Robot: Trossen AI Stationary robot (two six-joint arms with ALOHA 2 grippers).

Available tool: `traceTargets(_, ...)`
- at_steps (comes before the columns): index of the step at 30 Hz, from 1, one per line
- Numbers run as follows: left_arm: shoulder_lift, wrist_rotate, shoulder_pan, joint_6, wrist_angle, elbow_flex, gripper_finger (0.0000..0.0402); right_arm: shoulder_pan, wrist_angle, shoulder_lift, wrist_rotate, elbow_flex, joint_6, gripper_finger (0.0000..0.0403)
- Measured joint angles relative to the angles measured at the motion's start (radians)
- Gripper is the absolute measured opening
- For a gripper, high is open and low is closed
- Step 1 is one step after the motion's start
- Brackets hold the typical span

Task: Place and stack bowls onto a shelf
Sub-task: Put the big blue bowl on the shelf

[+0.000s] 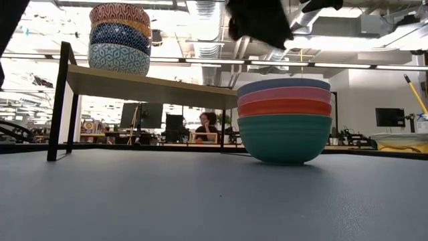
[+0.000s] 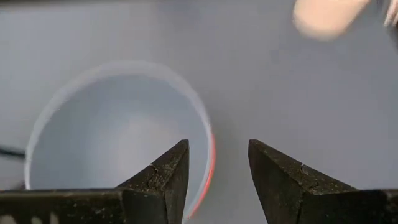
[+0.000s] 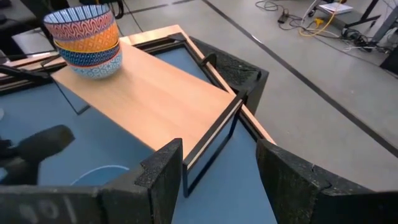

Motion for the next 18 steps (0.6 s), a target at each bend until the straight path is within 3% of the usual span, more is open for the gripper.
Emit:
traceTargets(10,0.046,0.025,0.01,0.016,-0.067,-0.001,0.0151,0.0,0.001,-0.001,0.0,0.0,0.018,0.023)
traceTargets(18,0.052,-0.015,0.011,0.024,-0.096,0.0,0.014,0.0,0.002,-0.001,0.0,0.0,0.018,0.023)
